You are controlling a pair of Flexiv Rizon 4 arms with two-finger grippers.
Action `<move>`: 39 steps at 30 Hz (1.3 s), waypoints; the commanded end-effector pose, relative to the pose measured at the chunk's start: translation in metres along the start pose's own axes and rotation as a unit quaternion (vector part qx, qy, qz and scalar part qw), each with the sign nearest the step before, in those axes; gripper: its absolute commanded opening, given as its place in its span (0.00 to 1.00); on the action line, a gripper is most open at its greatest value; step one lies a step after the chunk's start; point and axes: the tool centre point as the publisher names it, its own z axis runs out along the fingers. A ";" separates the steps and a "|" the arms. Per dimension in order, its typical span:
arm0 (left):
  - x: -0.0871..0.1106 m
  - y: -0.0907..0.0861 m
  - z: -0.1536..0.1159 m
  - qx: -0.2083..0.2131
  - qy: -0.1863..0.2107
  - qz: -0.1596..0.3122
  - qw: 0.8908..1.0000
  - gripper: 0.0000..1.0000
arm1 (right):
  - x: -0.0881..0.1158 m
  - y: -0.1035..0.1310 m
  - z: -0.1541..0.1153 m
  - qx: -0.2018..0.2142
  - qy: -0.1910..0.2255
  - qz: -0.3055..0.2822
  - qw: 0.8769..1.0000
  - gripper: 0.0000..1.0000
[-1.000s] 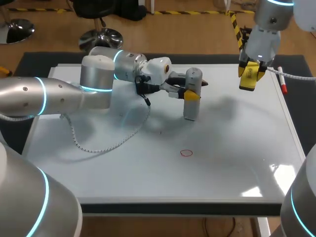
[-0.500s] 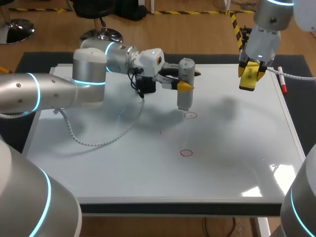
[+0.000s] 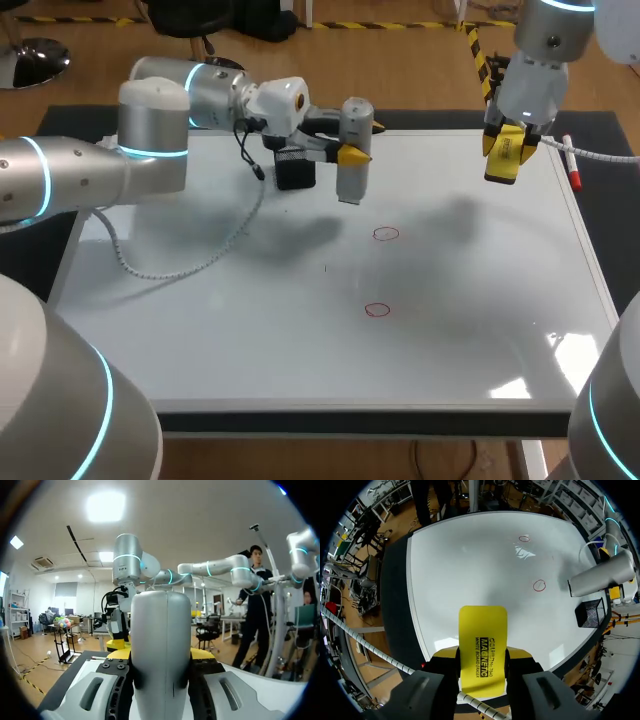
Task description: Pick up the inspection probe, press it on each red-marked spot on the whiteboard one by one, put down the probe, pick up the eraser, and wipe off all the red marks.
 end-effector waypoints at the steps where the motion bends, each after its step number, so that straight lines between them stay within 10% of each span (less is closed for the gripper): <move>1: 0.011 -0.012 -0.018 -0.025 -0.024 0.002 0.999 0.00 | 0.001 0.000 -0.001 0.001 0.001 -0.001 1.000 0.00; 39: 0.046 -0.026 -0.151 -0.048 -0.215 -0.004 0.975 0.00 | 0.001 0.000 -0.001 0.001 0.001 -0.001 1.000 0.00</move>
